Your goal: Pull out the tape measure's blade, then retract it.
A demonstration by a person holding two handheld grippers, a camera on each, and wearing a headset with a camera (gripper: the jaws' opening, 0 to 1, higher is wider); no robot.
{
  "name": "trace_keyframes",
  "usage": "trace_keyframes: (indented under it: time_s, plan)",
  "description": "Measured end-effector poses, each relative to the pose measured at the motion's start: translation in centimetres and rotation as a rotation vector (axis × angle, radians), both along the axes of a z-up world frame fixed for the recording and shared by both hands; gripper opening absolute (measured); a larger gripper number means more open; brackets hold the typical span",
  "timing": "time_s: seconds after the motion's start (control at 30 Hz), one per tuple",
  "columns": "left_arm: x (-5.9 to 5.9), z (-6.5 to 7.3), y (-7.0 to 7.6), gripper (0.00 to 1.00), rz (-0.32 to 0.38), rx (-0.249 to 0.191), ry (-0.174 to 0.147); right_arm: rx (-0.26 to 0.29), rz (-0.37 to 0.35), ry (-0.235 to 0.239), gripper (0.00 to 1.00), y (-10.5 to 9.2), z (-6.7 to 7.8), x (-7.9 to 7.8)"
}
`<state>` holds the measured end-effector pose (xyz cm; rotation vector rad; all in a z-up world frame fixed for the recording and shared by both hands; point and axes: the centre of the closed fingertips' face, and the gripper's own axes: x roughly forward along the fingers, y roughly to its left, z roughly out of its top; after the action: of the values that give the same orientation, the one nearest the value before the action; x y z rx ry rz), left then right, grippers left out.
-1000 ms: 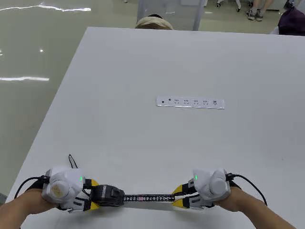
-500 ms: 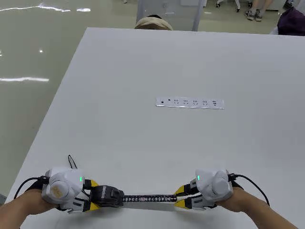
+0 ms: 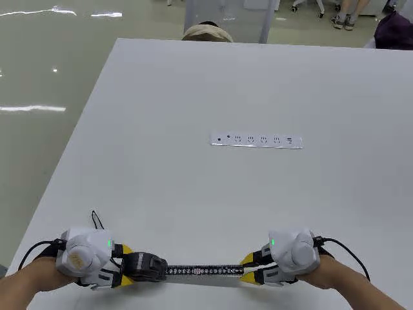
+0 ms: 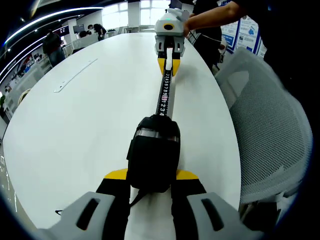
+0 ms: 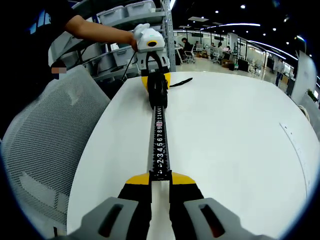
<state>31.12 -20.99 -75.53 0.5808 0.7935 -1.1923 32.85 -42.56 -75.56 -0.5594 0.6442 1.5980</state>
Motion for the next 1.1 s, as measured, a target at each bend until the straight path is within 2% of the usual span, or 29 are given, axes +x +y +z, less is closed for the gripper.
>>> trace_keyframes:
  time_s: [1.1]
  plan:
    - [0.0, 0.0, -0.3, 0.27, -0.008, 0.007, 0.004, -0.016, -0.005, 0.005, 0.10, -2.0, 0.0, 0.1]
